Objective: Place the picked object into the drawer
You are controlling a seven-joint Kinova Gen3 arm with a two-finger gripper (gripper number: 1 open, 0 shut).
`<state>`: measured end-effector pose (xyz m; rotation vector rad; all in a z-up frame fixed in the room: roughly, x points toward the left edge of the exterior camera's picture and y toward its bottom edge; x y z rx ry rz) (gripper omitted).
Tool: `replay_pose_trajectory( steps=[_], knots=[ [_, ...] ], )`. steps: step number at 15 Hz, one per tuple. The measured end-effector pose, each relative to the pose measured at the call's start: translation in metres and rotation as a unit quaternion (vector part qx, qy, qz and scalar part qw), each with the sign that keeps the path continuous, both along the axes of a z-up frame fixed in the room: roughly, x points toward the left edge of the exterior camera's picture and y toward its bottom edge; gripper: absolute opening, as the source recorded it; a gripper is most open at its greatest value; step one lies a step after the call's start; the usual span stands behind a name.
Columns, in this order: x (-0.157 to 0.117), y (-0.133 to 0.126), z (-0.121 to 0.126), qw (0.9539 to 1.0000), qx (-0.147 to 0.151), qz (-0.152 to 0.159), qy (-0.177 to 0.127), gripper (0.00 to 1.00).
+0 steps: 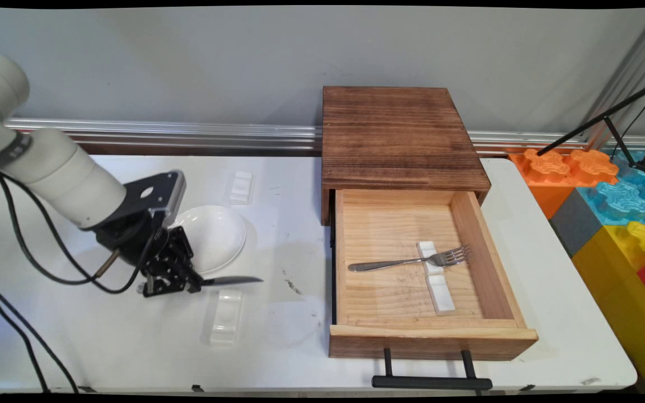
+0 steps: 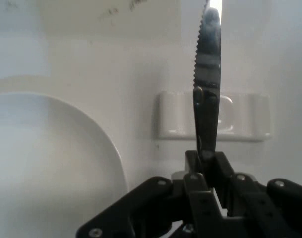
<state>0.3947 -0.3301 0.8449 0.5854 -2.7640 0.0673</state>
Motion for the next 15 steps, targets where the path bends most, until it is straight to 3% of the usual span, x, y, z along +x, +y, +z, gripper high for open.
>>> replay_pose_trajectory(
  steps=[7,15],
  knots=[
    [-0.03,-0.024,0.039,0.9999,-0.001,0.015,0.007,0.0],
    [-0.09,-0.056,0.075,0.9992,-0.004,0.025,0.03,0.0]
  ],
)
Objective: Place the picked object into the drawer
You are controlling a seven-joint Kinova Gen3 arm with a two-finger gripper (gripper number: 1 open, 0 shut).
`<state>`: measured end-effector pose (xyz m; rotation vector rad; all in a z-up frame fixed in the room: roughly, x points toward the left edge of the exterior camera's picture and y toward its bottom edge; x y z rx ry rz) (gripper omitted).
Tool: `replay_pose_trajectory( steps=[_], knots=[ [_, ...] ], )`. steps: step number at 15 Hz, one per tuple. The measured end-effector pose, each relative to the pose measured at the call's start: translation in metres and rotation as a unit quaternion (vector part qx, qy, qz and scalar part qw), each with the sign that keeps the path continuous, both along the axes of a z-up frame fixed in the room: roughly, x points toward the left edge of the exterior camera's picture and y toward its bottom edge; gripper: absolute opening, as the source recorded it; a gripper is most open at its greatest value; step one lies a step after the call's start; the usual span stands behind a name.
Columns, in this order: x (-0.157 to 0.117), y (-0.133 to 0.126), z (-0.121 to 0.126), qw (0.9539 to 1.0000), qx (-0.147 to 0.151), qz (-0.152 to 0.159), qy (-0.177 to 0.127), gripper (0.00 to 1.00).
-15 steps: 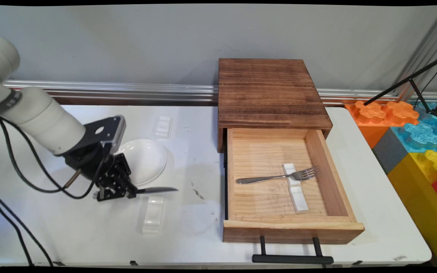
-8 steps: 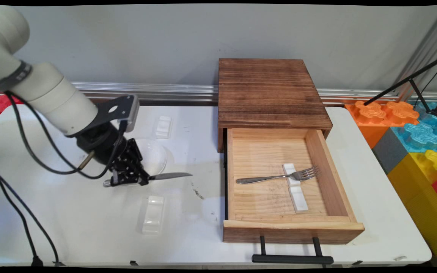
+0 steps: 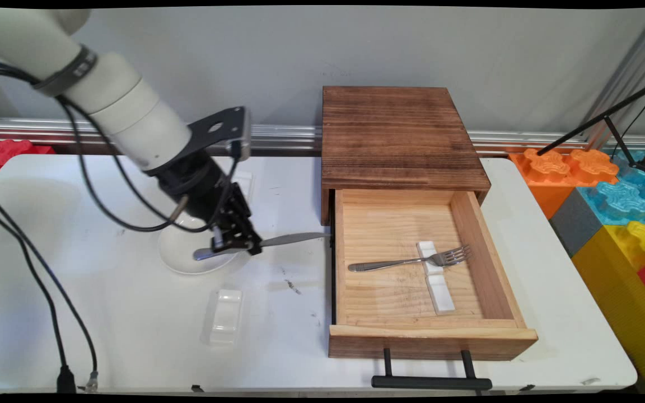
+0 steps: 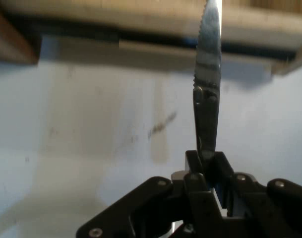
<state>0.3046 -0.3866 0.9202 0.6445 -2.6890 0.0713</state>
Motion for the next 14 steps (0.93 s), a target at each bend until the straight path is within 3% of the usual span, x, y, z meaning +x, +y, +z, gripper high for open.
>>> replay_pose_trajectory(
  steps=[14],
  knots=[
    [-0.115,-0.043,0.018,0.9987,-0.007,-0.024,0.045,0.0]
  ],
)
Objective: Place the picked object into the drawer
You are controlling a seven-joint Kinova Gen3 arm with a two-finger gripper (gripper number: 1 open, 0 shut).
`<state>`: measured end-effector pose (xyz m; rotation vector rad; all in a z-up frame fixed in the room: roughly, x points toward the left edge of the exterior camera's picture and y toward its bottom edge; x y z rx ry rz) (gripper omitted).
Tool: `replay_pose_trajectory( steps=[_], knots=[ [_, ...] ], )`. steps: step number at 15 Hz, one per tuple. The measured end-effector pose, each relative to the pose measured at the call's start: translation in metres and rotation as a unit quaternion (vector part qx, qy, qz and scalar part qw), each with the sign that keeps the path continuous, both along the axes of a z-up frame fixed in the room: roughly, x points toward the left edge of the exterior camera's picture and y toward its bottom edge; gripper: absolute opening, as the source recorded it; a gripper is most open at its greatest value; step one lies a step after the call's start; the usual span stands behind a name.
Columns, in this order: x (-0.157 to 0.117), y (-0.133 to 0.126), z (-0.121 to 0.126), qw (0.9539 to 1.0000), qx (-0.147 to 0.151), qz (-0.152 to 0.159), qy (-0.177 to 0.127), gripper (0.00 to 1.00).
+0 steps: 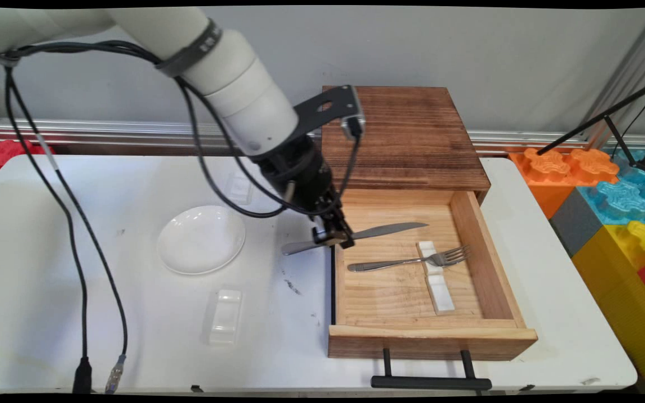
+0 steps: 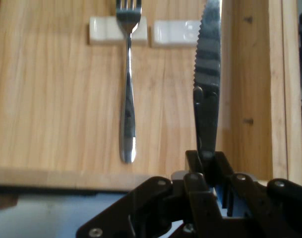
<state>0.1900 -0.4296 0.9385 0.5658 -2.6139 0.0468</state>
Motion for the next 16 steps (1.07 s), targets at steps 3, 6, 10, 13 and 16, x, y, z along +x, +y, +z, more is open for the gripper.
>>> replay_pose_trajectory(
  steps=[3,6,10,13,16],
  knots=[
    [-0.014,-0.005,-0.001,1.0,-0.004,-0.006,0.004,0.0],
    [-0.029,-0.011,-0.004,0.9999,-0.008,-0.012,0.008,0.0],
    [-0.049,-0.018,-0.012,0.9997,-0.013,-0.016,0.014,0.0],
    [-0.062,-0.022,-0.02,0.9996,-0.017,-0.017,0.017,0.0],
    [-0.074,-0.025,-0.029,0.9995,-0.019,-0.017,0.021,0.0]
  ],
)
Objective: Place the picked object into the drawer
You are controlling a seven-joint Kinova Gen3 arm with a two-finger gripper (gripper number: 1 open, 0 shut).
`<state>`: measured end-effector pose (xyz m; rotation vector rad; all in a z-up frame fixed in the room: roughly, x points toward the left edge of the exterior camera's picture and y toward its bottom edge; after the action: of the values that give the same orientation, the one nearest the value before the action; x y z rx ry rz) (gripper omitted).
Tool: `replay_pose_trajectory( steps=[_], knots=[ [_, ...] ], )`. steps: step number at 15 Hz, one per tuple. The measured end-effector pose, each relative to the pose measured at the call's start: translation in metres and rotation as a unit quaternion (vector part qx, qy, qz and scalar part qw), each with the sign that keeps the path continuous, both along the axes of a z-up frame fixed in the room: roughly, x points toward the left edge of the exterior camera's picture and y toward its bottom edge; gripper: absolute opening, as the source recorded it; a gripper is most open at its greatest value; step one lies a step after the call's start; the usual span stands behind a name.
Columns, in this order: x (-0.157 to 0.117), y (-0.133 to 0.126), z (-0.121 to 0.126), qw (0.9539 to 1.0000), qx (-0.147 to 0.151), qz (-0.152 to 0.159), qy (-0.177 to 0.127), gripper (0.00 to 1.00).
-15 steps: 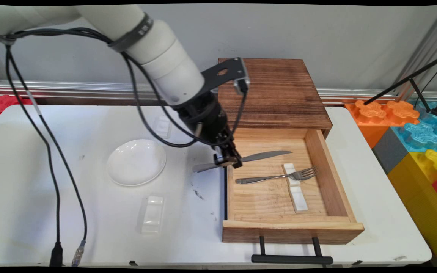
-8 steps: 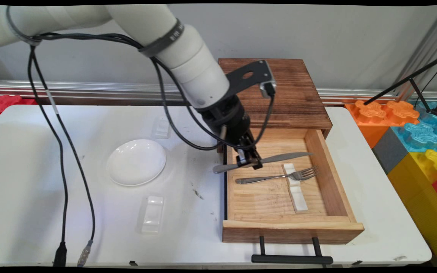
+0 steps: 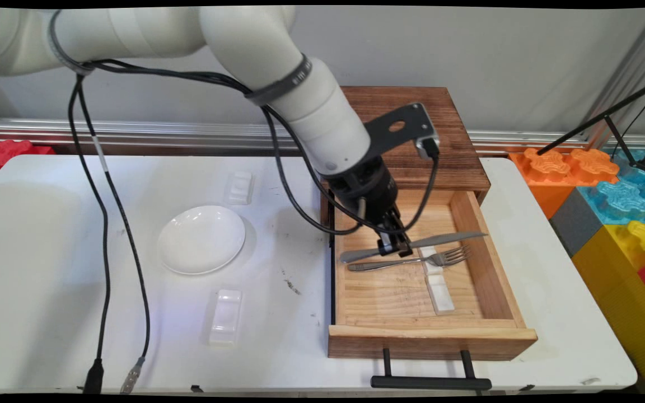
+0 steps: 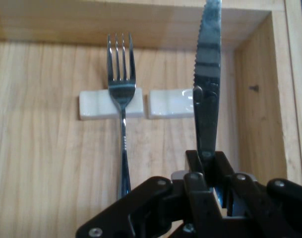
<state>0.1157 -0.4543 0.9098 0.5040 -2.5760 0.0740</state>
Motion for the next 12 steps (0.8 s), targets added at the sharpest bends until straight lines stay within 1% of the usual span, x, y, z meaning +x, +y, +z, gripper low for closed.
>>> replay_pose_trajectory(
  steps=[7,12],
  knots=[
    [-0.025,0.0,-0.034,0.9999,0.0,0.009,0.008,0.0],
    [-0.031,0.002,-0.053,0.9999,0.002,0.013,0.007,0.0]
  ],
)
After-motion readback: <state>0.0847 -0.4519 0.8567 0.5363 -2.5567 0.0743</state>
